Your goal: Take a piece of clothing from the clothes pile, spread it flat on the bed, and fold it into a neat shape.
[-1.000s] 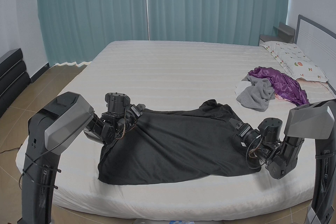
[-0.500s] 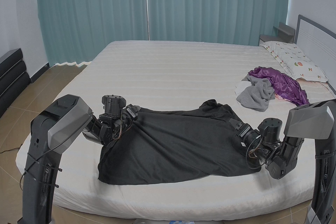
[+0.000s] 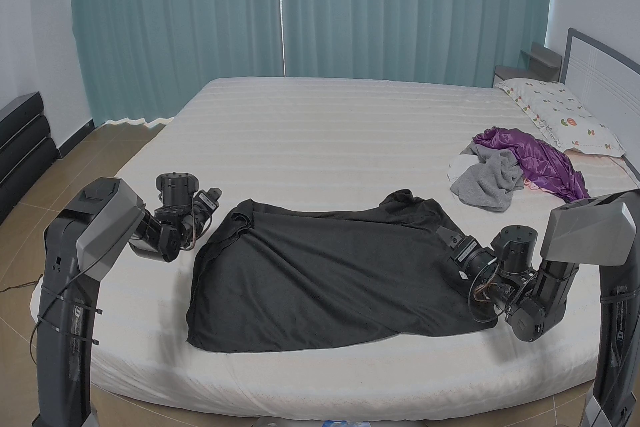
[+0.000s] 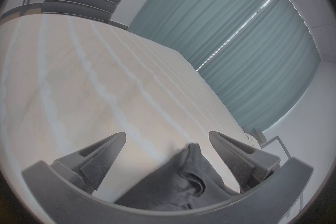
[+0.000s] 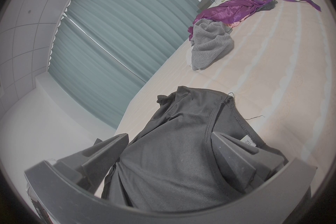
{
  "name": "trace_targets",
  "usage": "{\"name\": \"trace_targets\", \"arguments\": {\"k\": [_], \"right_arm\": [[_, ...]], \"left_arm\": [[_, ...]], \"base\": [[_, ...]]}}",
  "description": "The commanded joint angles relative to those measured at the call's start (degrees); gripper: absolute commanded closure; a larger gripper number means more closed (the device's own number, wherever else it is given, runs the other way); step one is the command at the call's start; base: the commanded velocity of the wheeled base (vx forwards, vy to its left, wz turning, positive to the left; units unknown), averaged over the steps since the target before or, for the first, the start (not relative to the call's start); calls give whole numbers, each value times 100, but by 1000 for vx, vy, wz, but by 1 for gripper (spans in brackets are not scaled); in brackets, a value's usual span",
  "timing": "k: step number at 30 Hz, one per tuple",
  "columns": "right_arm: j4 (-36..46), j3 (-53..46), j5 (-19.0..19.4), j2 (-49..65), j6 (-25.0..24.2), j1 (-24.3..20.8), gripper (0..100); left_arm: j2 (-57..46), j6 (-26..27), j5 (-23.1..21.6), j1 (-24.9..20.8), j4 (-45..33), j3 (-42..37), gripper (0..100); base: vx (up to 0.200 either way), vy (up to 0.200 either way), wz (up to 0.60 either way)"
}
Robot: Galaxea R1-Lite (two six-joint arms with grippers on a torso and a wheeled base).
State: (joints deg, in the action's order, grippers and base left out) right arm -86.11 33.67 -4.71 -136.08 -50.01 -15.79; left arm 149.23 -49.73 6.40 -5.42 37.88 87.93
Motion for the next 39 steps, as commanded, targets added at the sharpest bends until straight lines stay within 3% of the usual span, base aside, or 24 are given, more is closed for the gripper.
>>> {"name": "trace_targets", "arguments": {"k": [1,9,26,39], "right_arm": [[-2,-1,-4,-15,0,-3,0],[-2,-1,5,-32,0,5,0],[-125,-10,-22,-182,8,-47,0],[-125,-10,-22,-261,8,-82,0]], "left_arm": [[10,-2,2,305,-17,128,0],[-201,-2,-7,323,-26,119,0],[186,-11,-148,-864,-448,910,0],[740,-2,-104,-864,-474,1367,0]], "base": [[0,0,0],[0,0,0],[0,0,0],[0,0,0]]}}
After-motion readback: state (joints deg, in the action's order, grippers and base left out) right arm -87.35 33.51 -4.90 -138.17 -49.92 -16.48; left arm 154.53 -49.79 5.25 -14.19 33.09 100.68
